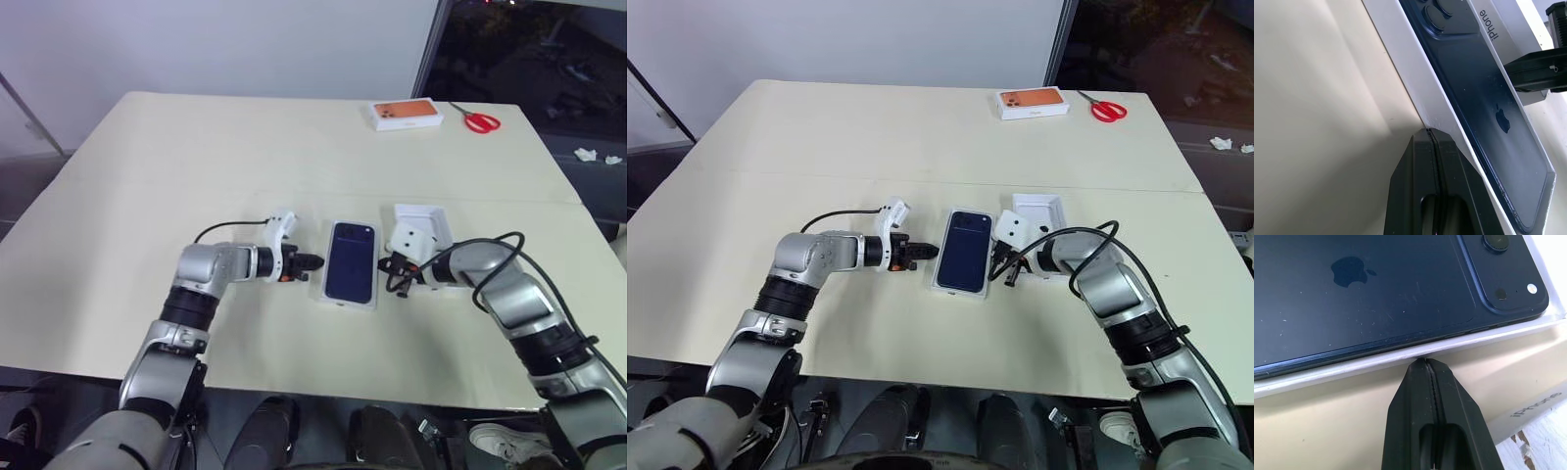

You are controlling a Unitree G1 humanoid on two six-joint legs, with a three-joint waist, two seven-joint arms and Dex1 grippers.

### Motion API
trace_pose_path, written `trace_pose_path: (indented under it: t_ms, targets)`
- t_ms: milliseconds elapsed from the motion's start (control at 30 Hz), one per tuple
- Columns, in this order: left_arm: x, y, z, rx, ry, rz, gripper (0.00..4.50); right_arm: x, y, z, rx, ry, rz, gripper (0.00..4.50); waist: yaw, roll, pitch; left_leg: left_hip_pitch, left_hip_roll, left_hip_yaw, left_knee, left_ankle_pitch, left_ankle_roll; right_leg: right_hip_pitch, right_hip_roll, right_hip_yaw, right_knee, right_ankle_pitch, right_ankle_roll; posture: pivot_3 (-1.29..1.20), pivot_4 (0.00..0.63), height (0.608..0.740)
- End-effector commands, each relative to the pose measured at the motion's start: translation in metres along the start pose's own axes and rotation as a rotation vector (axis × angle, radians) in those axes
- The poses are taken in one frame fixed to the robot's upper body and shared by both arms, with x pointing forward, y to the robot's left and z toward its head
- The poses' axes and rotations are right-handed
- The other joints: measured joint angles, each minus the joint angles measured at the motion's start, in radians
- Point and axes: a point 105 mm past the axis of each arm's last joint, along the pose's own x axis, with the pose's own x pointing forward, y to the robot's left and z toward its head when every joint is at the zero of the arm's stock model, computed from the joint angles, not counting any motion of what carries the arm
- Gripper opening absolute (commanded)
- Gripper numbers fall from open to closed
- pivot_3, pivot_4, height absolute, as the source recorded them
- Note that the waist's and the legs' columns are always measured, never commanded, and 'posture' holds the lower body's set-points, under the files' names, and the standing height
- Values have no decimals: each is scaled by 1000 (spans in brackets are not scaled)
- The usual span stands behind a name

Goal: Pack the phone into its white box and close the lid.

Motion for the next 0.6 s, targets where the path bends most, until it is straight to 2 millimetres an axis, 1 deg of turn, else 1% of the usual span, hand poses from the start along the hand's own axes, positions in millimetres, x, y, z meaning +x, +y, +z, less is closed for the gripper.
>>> trace_pose_path:
  t_ms: [33, 200, 433, 533, 600]
  targets:
    - [19, -21, -18, 4, 79, -84, 50, 3, 8, -5, 7, 17, 32, 0, 0, 0, 0, 0, 0, 0, 0, 0, 0, 0, 0, 0, 0, 0, 0, 0, 150, 740]
    - [16, -25, -15, 10, 73, -99, 50, 5, 4, -2, -2, 13, 31, 0, -3, 0, 0, 0, 0, 0, 0, 0, 0, 0, 0, 0, 0, 0, 0, 0, 150, 740]
    - [4, -17, -16, 23, 45, -54, 50, 6, 5, 4, 13, -8, 61, 0, -19, 0, 0, 0, 0, 0, 0, 0, 0, 0, 0, 0, 0, 0, 0, 0, 150, 740]
    - [-2, -13, -16, 21, 32, -38, 50, 4, 0, 8, 2, -15, 46, 0, -26, 0, 0, 0, 0, 0, -1, 0, 0, 0, 0, 0, 0, 0, 1, 0, 150, 740]
    - [-9, -9, -14, 23, 18, -18, 50, 0, 0, 8, -10, -3, 62, 0, -27, 0, 0, -1, 1, 0, -1, 0, 0, -1, 0, 0, 0, 0, 1, 0, 150, 740]
